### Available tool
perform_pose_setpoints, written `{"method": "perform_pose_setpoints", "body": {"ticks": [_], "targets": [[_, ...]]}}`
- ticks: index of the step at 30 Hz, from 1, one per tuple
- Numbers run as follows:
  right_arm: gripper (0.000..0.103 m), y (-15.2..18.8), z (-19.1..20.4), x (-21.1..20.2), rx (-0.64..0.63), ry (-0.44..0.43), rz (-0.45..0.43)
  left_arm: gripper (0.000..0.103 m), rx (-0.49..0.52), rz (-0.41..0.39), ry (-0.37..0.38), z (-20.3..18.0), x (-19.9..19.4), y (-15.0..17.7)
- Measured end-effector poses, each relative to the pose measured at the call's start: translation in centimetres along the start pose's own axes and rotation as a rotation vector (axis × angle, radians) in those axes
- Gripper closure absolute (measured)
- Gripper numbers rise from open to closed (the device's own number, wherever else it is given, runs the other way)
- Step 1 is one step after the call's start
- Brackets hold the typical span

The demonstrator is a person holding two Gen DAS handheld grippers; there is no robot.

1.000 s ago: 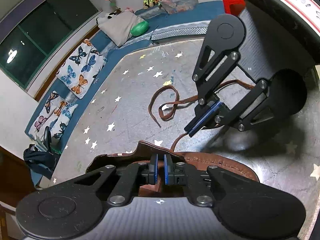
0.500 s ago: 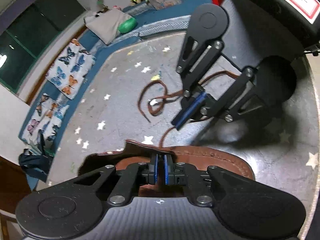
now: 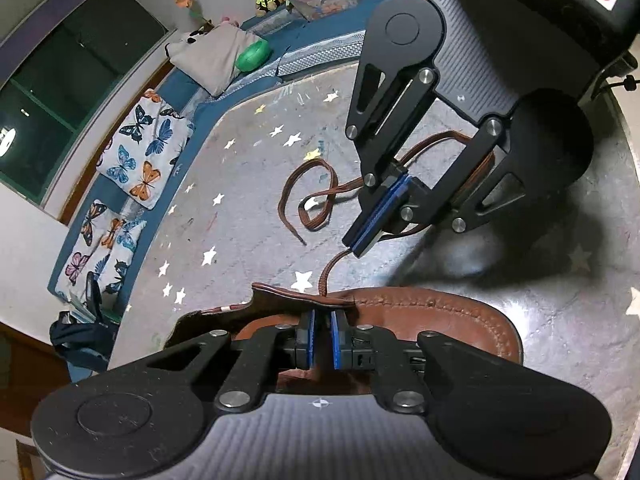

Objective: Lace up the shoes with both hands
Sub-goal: 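Push the lace tip through the eyelet with the right gripper while the left gripper holds the flap, then open the right gripper off the lace while the left gripper releases the flap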

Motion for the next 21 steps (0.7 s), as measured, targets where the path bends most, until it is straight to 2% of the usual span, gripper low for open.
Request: {"method": "perform_pose_setpoints", "body": {"ticks": [9, 12, 17, 18, 21], "targets": [[0.102, -0.1, 0.5, 0.2, -0.007, -0.008, 0.000, 0.095, 0.011, 0.006, -0.044, -0.3, 0.8, -0.4], [0.101, -0.1, 0.5, 0.2, 0.006, -0.010, 0.003, 0.098, 0.001, 0.015, -0.093, -0.7, 0.8, -0.4], [0.098, 0.0, 0.3, -0.1, 0.070, -0.004, -0.008, 0.099, -0.034, 0.035, -0.241, -2.4, 0.5, -0.5], [0.095, -0.1, 0.2, -0.2, 0.086, -0.002, -0.013, 0.099, -0.068, 0.035, -0.262, -2.5, 0.4, -0.4], [0.075, -0.3, -0.1, -0.8, 0.172, 0.004, -0.045, 0.098, -0.196, 0.031, -0.315, -2.4, -0.1, -0.1]]}}
Point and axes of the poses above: each gripper's, at about its wrist camera, not at the fingertips, and x roughly the way its jaws point, z to its left, y to its underside, the point moved 6 cm from there along x, roughly the way its jaws point, and after that the axes turned 3 degrees about x, right-handed, at the moved point
